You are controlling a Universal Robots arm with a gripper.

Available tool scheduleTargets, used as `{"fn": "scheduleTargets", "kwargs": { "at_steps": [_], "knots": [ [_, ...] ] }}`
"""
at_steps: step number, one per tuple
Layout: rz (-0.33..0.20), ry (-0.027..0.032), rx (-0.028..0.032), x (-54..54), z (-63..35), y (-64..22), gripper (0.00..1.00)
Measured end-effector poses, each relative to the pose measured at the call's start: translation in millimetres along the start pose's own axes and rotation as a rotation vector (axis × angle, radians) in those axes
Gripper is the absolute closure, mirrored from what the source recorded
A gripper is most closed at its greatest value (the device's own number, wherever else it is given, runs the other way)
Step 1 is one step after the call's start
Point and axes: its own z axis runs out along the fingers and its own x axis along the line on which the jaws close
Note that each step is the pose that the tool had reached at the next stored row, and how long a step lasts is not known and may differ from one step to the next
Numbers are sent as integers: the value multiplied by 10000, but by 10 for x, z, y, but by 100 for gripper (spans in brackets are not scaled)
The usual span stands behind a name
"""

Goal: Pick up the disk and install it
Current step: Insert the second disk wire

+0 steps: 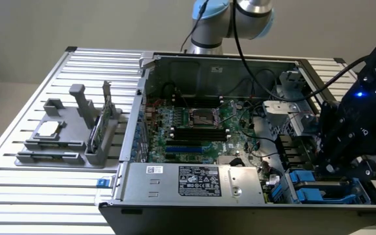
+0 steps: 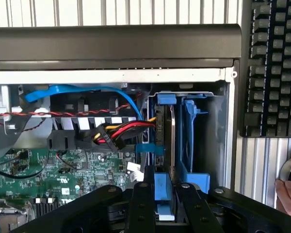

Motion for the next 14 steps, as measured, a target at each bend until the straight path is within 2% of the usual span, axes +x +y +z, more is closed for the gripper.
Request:
{"fn": "scheduleTargets", "kwargs": {
  "at_steps": [6, 7, 8, 9, 14],
  "knots": [
    [-3, 0, 0, 47, -99, -105, 77],
    [-3, 1, 0, 52, -114, -123, 84],
    [-3, 1, 0, 56, -120, -138, 84],
    [-3, 2, -2, 58, -120, -147, 89],
    [-11, 0, -6, 58, -121, -149, 89]
  ]
}}
